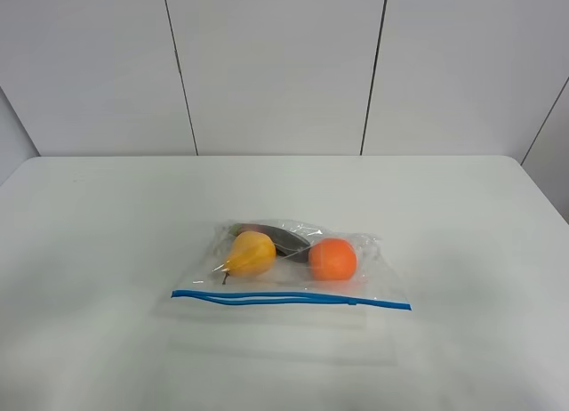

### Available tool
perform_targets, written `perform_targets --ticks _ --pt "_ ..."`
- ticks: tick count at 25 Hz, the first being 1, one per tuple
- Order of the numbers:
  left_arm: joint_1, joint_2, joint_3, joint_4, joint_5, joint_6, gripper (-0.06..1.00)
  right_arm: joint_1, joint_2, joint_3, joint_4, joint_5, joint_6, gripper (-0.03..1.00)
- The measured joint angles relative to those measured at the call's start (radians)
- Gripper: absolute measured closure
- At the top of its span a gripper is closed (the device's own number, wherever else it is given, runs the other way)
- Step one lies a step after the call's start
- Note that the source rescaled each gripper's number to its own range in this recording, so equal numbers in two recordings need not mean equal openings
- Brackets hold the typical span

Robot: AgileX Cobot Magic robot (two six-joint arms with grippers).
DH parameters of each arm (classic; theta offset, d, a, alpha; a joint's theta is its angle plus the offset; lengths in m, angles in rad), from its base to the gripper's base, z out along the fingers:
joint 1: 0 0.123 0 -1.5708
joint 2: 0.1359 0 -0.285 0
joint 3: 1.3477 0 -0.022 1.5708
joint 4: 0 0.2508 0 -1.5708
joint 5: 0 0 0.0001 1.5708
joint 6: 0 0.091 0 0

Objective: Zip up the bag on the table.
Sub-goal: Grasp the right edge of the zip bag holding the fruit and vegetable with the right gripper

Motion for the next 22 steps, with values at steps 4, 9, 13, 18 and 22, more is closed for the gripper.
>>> perform_targets --ticks 4,9,13,18,22 --pt "0.0 0.0 0.0 0.001 0.0 0.0 -0.05 0.0 0.0 0.0 0.0 0.0 0.0 -0.02" --pt "0.0 0.0 0.0 0.001 0.0 0.0 -0.05 0.0 0.0 0.0 0.006 -0.002 0.0 -0.02" --pt "0.0 0.0 0.0 0.001 0.0 0.0 -0.05 0.0 0.158 -0.091 0.069 0.003 0.002 -0.02" --pt "0.0 0.0 0.0 0.001 0.0 0.0 -0.05 0.0 0.525 -0.288 0.193 0.021 0.015 -0.02" --pt "0.0 0.0 0.0 0.001 0.0 0.0 -0.05 0.0 0.809 -0.381 0.285 0.057 0.017 -0.02"
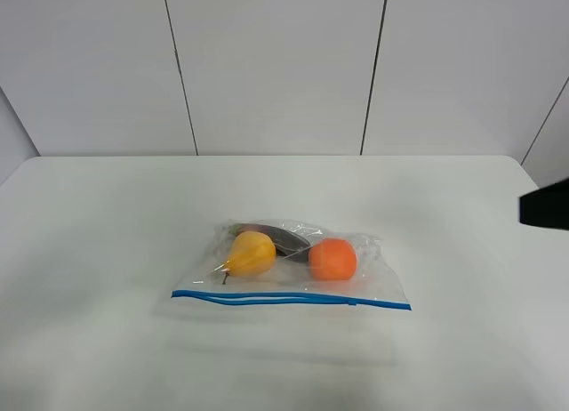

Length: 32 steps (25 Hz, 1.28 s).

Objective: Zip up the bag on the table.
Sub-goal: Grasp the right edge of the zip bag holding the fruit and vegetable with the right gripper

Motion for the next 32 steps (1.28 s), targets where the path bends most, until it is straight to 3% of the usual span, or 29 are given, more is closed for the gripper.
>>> perform_targets --ticks 4,12,16,22,27,32 --pt "0.0 0.0 0.0 0.0 0.0 0.0 -0.05 0.0 0.24 -0.017 0.055 0.0 -0.014 -0.02" --pt "0.0 0.0 0.0 0.0 0.0 0.0 -0.05 0.0 0.569 -0.017 0.243 -0.002 -0.153 -0.02" --pt "0.0 0.0 0.0 0.0 0.0 0.0 -0.05 0.0 0.664 0.015 0.292 -0.011 -0.207 -0.02" --pt "0.0 0.0 0.0 0.0 0.0 0.0 -0.05 -0.003 0.753 0.176 0.464 -0.052 -0.385 -0.01" --pt "0.0 0.0 0.0 0.0 0.0 0.0 -0.05 -0.078 0.829 0.205 0.629 -0.053 -0.524 0.0" --pt "0.0 0.0 0.0 0.0 0.0 0.0 -0.05 -0.138 0.905 0.205 0.672 -0.035 -0.603 0.0"
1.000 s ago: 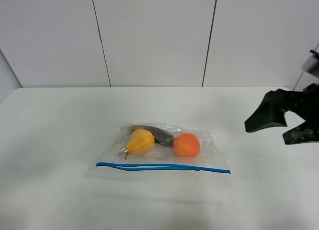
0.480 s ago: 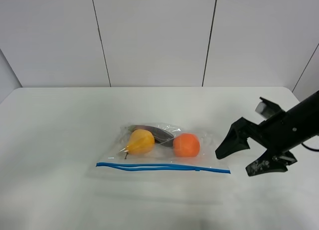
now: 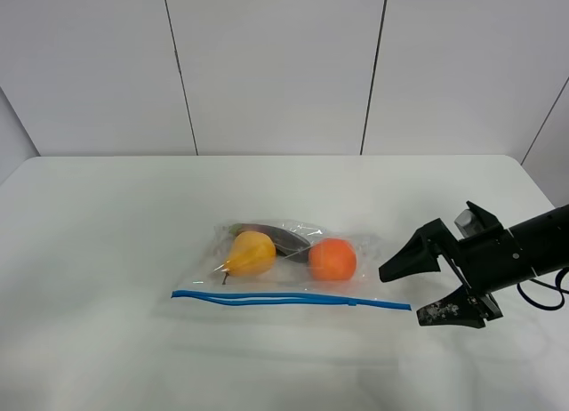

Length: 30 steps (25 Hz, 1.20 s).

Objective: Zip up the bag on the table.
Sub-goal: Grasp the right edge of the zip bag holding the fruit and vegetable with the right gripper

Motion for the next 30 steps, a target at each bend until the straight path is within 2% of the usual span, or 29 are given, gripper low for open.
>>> perform_targets --ticks 3,7,10,16,20,30 --pt "0.0 0.0 0.0 0.0 0.0 0.0 -0.05 -0.005 0.081 -0.002 0.026 -0.001 -0.05 0.0" --pt "0.0 0.0 0.0 0.0 0.0 0.0 -0.05 -0.005 0.184 0.0 0.138 0.02 -0.146 0.05" --pt "0.0 0.0 0.0 0.0 0.0 0.0 -0.05 -0.005 0.2 0.0 0.193 0.05 -0.177 0.08" --pt "0.0 0.0 0.0 0.0 0.0 0.0 -0.05 -0.005 0.201 0.0 0.199 0.075 -0.188 0.37" --pt "0.0 0.0 0.0 0.0 0.0 0.0 -0.05 -0.005 0.203 0.0 0.198 0.075 -0.188 0.49" --pt "0.0 0.0 0.0 0.0 0.0 0.0 -0.05 -0.005 0.203 0.0 0.198 0.075 -0.187 0.53"
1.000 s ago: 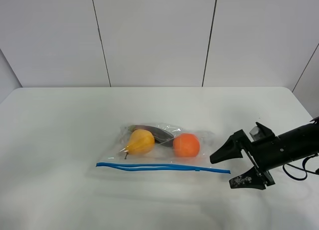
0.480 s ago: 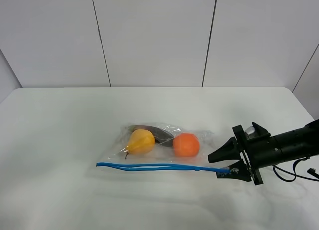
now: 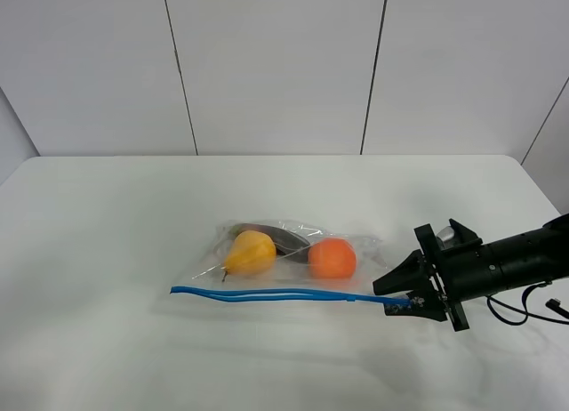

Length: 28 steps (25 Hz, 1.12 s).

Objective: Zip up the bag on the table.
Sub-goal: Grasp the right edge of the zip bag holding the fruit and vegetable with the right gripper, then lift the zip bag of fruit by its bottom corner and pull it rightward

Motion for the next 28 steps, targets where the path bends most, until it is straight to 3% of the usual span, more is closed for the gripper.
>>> perform_targets --ticks 7,16,21,28 --pt "0.0 0.0 0.0 0.0 0.0 0.0 -0.05 0.0 0.0 0.0 -0.008 0.002 0.0 0.73" --pt "0.0 0.0 0.0 0.0 0.0 0.0 -0.05 0.0 0.0 0.0 -0.009 0.002 0.001 0.78" --pt "0.0 0.0 0.0 0.0 0.0 0.0 -0.05 0.0 0.0 0.0 -0.009 0.001 0.002 0.96" --pt "0.0 0.0 0.0 0.0 0.0 0.0 -0.05 0.0 0.0 0.0 -0.009 0.001 0.002 0.97"
